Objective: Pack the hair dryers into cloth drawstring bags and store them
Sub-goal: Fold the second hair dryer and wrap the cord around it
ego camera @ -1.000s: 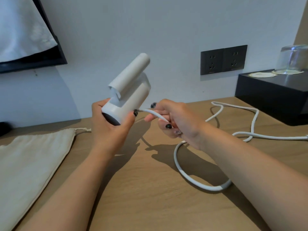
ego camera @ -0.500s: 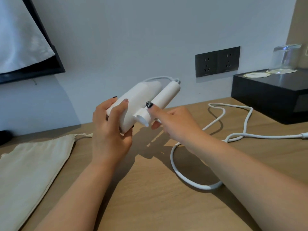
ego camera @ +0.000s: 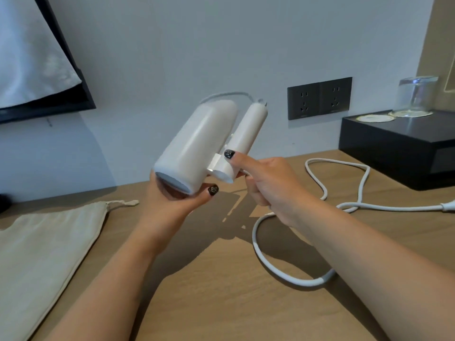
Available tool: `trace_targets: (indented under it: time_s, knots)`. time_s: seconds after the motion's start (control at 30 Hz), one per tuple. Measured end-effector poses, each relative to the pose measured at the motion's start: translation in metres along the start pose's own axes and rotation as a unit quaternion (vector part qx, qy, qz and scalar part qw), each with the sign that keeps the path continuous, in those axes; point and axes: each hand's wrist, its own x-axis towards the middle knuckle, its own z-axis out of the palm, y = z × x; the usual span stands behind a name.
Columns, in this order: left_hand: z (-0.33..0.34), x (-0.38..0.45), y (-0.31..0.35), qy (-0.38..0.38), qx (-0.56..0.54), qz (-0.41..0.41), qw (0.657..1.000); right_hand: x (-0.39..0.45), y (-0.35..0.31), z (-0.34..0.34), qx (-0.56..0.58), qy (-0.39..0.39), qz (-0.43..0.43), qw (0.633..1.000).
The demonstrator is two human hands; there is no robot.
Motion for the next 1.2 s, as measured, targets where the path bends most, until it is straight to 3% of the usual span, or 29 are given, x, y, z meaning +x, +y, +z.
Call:
trace_targets:
  time_s: [0.03, 0.1, 0.17, 0.27, 0.33, 0.47, 0.63, 0.77, 0.9, 1.07, 1.2]
  knots:
    - [-0.002, 0.000, 0.001, -0.065, -0.106, -0.047, 0.991, 0.002, 0.000, -0.005, -0.003, 0.008, -0.011, 1.000]
    - [-0.005, -0.003, 0.003, -0.167, -0.273, -0.131, 0.938, 0.006, -0.002, -0.017, -0.002, -0.014, -0.028, 0.999]
    - [-0.006, -0.006, 0.003, -0.225, -0.327, -0.176, 0.901, 0.007, -0.002, -0.024, -0.001, -0.086, -0.030, 0.996]
    - [-0.005, -0.012, 0.001, -0.226, -0.317, -0.183, 0.903, 0.007, 0.002, -0.022, 0.002, -0.159, -0.016, 0.987]
    - [-0.004, -0.012, 0.003, -0.207, -0.259, -0.144, 0.932, 0.007, 0.004, -0.020, -0.010, -0.158, -0.015, 0.987]
    - [-0.004, -0.002, 0.004, -0.098, -0.114, -0.082, 0.985, 0.009, 0.004, -0.017, -0.108, -0.090, -0.017, 0.990]
    - [0.006, -0.006, 0.007, 0.004, 0.046, -0.011, 0.999, 0.011, 0.008, -0.006, -0.172, -0.026, -0.018, 0.985]
    - [0.004, -0.004, 0.009, 0.085, 0.162, 0.010, 0.983, 0.010, 0.010, -0.001, -0.214, -0.030, -0.041, 0.975]
    - [0.006, -0.009, 0.010, 0.072, 0.244, 0.054, 0.966, 0.002, 0.011, 0.015, -0.205, -0.048, -0.099, 0.973]
    - [0.007, -0.010, 0.006, 0.026, 0.433, 0.090, 0.896, -0.006, 0.010, 0.025, -0.186, -0.049, -0.066, 0.979]
    - [0.014, -0.015, 0.004, 0.039, 0.513, 0.147, 0.845, -0.001, 0.010, 0.027, -0.068, -0.014, -0.047, 0.996]
